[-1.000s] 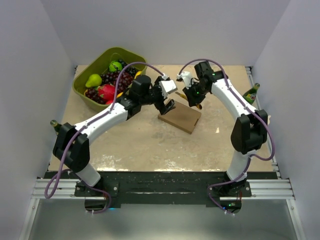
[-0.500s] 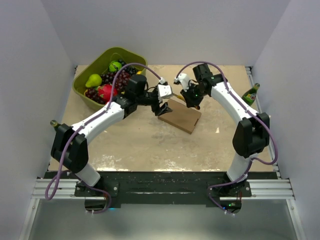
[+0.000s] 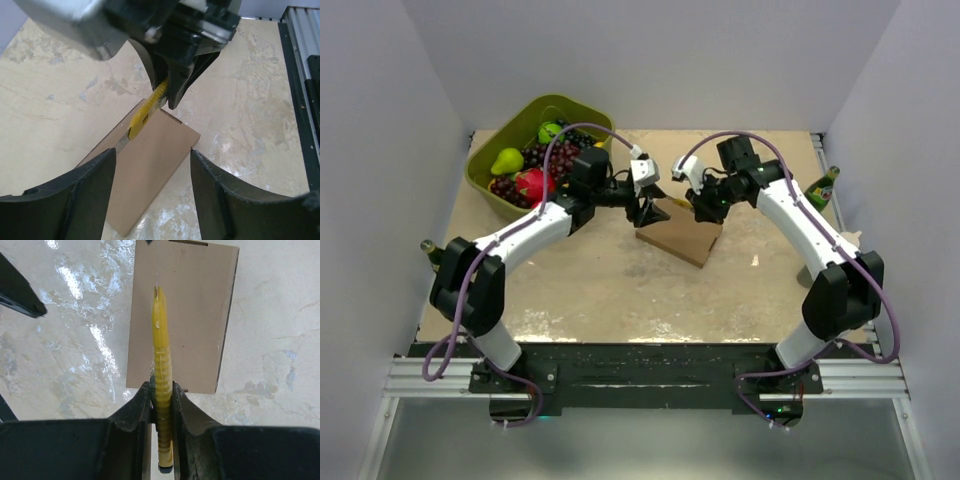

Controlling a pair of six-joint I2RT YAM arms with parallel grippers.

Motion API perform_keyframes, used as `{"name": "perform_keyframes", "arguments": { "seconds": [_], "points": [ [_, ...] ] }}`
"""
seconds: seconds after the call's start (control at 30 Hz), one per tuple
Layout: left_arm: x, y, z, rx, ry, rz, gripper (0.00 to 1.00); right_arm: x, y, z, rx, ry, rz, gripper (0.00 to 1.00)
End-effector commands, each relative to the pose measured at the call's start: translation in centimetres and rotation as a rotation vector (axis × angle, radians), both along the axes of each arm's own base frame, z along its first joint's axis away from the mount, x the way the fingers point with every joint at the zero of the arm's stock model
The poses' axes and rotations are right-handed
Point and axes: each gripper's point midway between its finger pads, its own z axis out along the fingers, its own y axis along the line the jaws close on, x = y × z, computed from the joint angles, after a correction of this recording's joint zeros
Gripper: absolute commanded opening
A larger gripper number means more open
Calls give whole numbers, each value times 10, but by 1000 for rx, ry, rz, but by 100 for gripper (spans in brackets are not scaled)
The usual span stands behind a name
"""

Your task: Unpack the express box

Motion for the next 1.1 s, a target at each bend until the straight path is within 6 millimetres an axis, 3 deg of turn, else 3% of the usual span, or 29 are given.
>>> {"name": "perform_keyframes", "arguments": {
  "seconds": [0.0, 0.33, 0.53, 0.6, 0.67, 0.87, 1.07],
  "points": [
    [3, -9, 7, -77, 60, -12, 63, -9, 15, 15, 77, -32, 88, 0],
    [6, -12, 5, -97, 88, -4, 54, -14, 12, 9, 57, 2, 101, 0],
    [16, 20, -9, -62, 110, 101, 51, -20, 10, 1, 39, 52, 111, 0],
    [19, 32, -19, -53, 137, 157, 58, -19, 10, -2, 28, 52, 122, 0],
    [22, 40, -15, -62, 115, 199, 64, -16, 9, -4, 20, 42, 129, 0],
    [26, 38, -15, -83, 122, 208, 76, -19, 16, -9, 19, 30, 154, 0],
    [26, 23, -16, -137, 202, 159, 74, -22, 19, -2, 34, 14, 147, 0]
  ]
}}
